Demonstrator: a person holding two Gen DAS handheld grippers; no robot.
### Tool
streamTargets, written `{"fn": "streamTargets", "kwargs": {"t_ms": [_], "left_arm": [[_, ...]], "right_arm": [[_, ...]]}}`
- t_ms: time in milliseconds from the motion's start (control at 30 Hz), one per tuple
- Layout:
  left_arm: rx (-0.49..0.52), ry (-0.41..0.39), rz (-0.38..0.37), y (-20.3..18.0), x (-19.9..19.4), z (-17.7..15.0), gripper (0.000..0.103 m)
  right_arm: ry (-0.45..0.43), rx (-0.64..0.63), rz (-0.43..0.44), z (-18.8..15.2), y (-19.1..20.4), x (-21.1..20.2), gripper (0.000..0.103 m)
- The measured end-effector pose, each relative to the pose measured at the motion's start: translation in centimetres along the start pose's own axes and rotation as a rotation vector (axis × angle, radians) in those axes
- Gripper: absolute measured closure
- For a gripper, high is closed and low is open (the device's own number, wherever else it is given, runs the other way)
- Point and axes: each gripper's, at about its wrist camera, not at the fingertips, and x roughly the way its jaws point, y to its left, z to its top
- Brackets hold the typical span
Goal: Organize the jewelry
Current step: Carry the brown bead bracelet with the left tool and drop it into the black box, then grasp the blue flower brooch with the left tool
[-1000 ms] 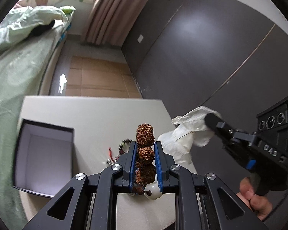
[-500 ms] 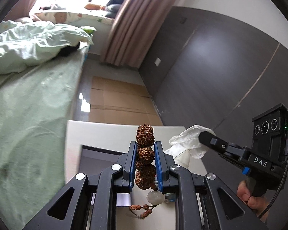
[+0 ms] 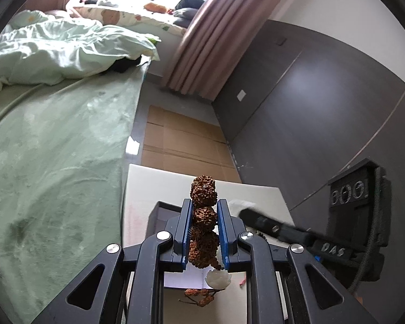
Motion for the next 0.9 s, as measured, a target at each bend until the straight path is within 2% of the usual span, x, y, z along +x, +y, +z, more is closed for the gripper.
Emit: {"fn": "streamTargets", "kwargs": {"t_ms": [67,100,133,300,400,567,633,667,733,833,900], "left_arm": [[-0.001,0.0,0.016,0.2,0.2,0.0,0.085],[0.0,0.003,0.018,0.2,0.3,-0.1,0.085],[0.0,0.009,0.016,0.2,0.4,-0.2,0.085],[0.009,0.053,-0.017,-0.3,1.6,-0.7,0.084],[0.013,0.079,-0.032,-0.8,2.4,-1.1,0.084],[-0.072,0.169,-0.08,0.4,5.2,-1.7,0.084],[-0.11,0.206,-0.027,1.3,6.3,-1.8,0.082],[-0.118,0.211,0.027,1.6,6.5,-1.9,0.082],[-0.119,0.18,0.089,2.0,6.1,-1.8,0.082],[-0.11,0.141,0.104,1.8,5.2,-1.8,0.079],[-0.094,0.128,0.105,1.3,4.9,-1.9,0.068]], "right_arm": [[0.05,0.022,-0.003,-0.2,-0.5,1.3,0.088],[0.069,0.035,-0.007,-0.4,-0.7,1.8,0.063],[0.082,0.051,-0.016,-0.6,-1.0,1.9,0.044],[0.043,0.081,-0.022,-0.8,-2.4,-0.5,0.042],[0.007,0.088,-0.058,-0.7,-3.0,-2.4,0.041],[-0.051,0.124,-0.092,-0.7,-4.5,-5.9,0.041],[-0.079,0.141,-0.1,-0.5,-5.1,-7.2,0.041],[-0.09,0.151,-0.106,-0.5,-5.3,-7.7,0.041],[-0.107,0.165,-0.113,-0.6,-5.8,-8.7,0.041],[-0.133,0.184,-0.119,-0.8,-6.4,-10.3,0.041],[-0.147,0.19,-0.125,-1.0,-6.5,-11.3,0.041]]}}
